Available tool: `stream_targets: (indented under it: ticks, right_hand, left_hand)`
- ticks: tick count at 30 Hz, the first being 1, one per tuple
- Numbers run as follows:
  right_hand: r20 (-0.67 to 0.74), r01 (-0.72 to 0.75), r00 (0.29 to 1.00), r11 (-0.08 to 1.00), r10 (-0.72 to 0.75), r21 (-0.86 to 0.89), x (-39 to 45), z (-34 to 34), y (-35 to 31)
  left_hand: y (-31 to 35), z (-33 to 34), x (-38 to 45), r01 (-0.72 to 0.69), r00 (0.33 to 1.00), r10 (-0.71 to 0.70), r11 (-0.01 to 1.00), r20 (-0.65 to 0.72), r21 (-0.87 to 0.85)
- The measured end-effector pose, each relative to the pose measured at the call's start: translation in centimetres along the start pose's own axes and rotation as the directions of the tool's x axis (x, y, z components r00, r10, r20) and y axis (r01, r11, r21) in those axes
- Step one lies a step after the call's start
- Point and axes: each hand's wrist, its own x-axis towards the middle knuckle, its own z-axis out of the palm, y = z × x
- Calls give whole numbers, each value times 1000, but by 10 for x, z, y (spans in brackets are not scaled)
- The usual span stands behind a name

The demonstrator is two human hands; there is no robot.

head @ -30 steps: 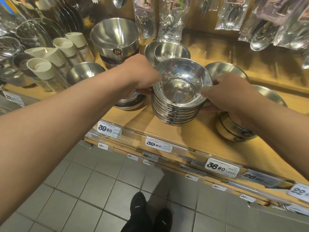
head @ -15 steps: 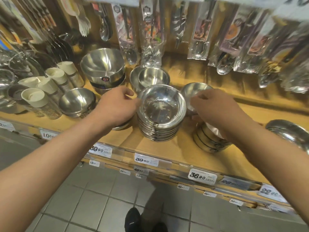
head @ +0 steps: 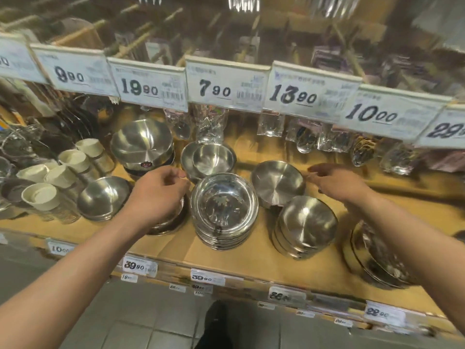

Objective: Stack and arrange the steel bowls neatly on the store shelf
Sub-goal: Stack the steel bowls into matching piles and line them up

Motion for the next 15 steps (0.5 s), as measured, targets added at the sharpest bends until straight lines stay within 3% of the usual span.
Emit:
stream_targets:
  ticks: [2, 6, 9, 12, 15]
  right_hand:
    - [42, -98, 994, 995, 97, 15, 27, 9, 4]
    - [123, -237, 959, 962, 254, -137, 62, 32, 12]
    - [197, -238, 942, 953, 273, -186, 76, 48, 20]
    - [156, -198, 955, 936, 251, -290, 79, 55, 24]
    - [138, -239, 953, 949, 270, -207, 84, 54, 33]
  left_hand:
    - [-5, 2, 17, 8, 1000, -8, 1000, 13, 7]
    - [-15, 4, 45, 31, 999, -31, 999, 37, 13]
    - [-22, 6, 61, 56, 997, -57, 998, 58, 9]
    - [-25, 6, 72, 47, 996, -49, 998, 68, 37]
    - [-24, 10, 82, 30, 998, -34, 997, 60, 76]
